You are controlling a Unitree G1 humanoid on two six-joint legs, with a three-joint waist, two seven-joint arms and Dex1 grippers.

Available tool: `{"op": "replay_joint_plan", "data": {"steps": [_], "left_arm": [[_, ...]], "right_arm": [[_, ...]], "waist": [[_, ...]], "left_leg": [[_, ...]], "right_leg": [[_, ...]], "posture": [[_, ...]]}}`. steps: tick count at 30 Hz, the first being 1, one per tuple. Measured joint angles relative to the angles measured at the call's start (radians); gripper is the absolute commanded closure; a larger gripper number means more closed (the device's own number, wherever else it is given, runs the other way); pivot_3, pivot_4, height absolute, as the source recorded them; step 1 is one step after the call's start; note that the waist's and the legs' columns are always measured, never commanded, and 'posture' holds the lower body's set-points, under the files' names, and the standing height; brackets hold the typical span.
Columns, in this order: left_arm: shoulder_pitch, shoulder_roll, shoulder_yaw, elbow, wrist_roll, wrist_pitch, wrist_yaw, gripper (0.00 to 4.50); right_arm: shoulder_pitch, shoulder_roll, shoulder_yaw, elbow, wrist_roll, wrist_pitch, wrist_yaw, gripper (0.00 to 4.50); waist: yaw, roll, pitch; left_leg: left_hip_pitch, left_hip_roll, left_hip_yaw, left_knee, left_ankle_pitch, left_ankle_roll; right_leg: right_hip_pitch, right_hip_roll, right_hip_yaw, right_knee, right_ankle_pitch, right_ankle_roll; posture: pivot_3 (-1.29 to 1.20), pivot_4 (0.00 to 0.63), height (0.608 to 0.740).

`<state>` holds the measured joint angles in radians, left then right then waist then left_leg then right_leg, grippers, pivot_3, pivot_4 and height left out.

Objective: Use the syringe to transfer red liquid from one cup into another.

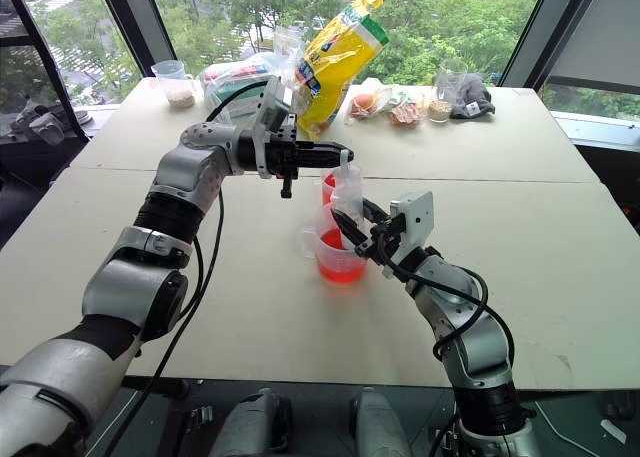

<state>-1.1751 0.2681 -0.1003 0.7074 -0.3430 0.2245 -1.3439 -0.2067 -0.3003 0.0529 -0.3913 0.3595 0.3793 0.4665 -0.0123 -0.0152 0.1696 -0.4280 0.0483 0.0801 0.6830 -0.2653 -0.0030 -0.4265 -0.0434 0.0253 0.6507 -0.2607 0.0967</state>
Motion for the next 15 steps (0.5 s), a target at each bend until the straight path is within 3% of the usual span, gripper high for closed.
{"op": "replay_joint_plan", "data": {"steps": [6,9,15], "left_arm": [[-0.002,0.002,0.004,-0.006,0.000,0.007,0.000,4.43],[-0.001,0.010,0.008,-0.018,0.000,0.025,0.008,3.55],[0.000,0.035,0.041,-0.056,-0.001,0.049,0.043,0.64]], "right_arm": [[-0.003,0.000,0.000,0.000,0.000,0.002,0.000,3.08],[-0.012,0.000,0.002,-0.001,0.001,0.011,0.002,3.08],[-0.055,-0.003,0.007,-0.024,0.018,0.054,0.011,3.08]], "waist": [[0.000,0.000,0.000],[0.000,0.000,0.000],[-0.003,0.000,0.000]], "left_leg": [[0.000,0.000,0.000,0.000,0.000,0.000],[0.000,0.000,0.000,0.000,0.000,0.000],[0.000,0.000,0.000,0.000,0.000,0.000]], "right_leg": [[0.000,0.000,0.000,0.000,0.000,0.000],[0.000,0.000,0.000,0.000,0.000,0.000],[0.000,0.001,0.000,0.001,0.000,0.000]], "posture": [[0.00,0.150,0.740],[0.00,0.150,0.740],[0.00,0.150,0.740]]}}
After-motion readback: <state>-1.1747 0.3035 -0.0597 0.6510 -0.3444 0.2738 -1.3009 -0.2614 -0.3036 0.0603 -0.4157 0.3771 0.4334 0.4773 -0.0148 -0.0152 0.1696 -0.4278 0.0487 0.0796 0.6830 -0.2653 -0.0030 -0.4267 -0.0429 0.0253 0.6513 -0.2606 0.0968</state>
